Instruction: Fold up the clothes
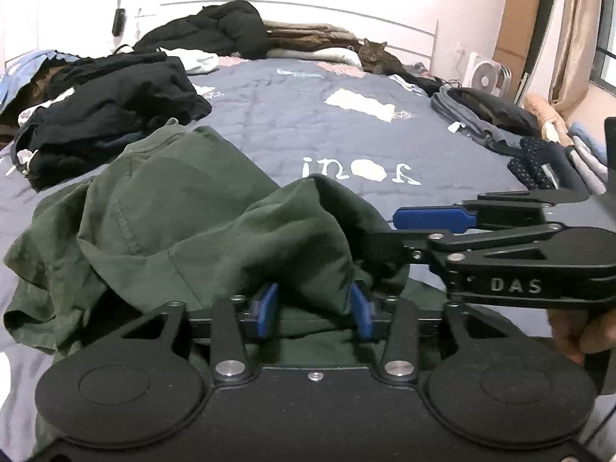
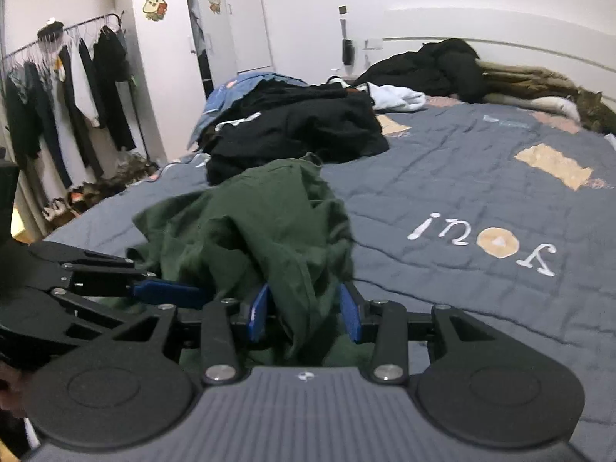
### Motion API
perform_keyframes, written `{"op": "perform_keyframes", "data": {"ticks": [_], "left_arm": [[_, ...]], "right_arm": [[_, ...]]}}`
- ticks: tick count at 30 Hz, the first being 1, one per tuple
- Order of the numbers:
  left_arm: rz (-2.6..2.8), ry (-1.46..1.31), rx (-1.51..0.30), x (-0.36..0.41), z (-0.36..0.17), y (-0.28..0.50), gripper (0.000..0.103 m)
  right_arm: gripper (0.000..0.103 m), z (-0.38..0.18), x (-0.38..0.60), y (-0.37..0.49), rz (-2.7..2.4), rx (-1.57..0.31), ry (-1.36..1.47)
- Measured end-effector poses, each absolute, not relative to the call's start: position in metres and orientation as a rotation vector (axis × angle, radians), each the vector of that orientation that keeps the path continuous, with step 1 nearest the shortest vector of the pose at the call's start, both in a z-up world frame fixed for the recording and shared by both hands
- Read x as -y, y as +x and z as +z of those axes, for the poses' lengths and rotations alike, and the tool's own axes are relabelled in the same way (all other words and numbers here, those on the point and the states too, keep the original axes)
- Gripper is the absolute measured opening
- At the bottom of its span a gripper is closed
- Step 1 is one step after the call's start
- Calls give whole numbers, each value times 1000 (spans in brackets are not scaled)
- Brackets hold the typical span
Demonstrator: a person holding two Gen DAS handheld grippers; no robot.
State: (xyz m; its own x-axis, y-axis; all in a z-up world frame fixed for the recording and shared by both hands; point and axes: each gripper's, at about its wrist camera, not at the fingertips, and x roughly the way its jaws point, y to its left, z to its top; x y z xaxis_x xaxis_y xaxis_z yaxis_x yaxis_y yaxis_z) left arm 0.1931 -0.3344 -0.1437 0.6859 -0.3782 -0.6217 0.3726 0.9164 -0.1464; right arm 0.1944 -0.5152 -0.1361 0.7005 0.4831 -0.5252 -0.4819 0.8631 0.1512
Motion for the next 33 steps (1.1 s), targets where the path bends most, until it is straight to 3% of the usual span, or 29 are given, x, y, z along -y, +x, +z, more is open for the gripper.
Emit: {"op": "perform_keyframes", "data": {"ticks": [3, 4, 6, 16, 20, 25, 33], "left_arm": [[-434, -86, -703, 323, -143, 194, 6], [-438, -98, -701, 319, -141, 192, 6], [-451, -115, -698, 309, -137, 189, 5], [-529, -153, -794, 243, -109, 166, 3], [-528, -21, -694, 240, -88, 139, 3], [-648, 134, -601, 275, -62, 133, 4], [-602, 348, -669, 324, -102, 186, 4]], "right_arm": [[33, -137, 515, 194, 531, -572, -8], [20, -136, 515, 194, 526, -568, -3], [6, -136, 515, 196, 515, -561, 28], [3, -126, 506, 195, 602, -566, 197], [3, -119, 502, 189, 701, -588, 248], [3, -118, 499, 187, 702, -597, 225], [3, -117, 500, 182, 676, -596, 180]]}}
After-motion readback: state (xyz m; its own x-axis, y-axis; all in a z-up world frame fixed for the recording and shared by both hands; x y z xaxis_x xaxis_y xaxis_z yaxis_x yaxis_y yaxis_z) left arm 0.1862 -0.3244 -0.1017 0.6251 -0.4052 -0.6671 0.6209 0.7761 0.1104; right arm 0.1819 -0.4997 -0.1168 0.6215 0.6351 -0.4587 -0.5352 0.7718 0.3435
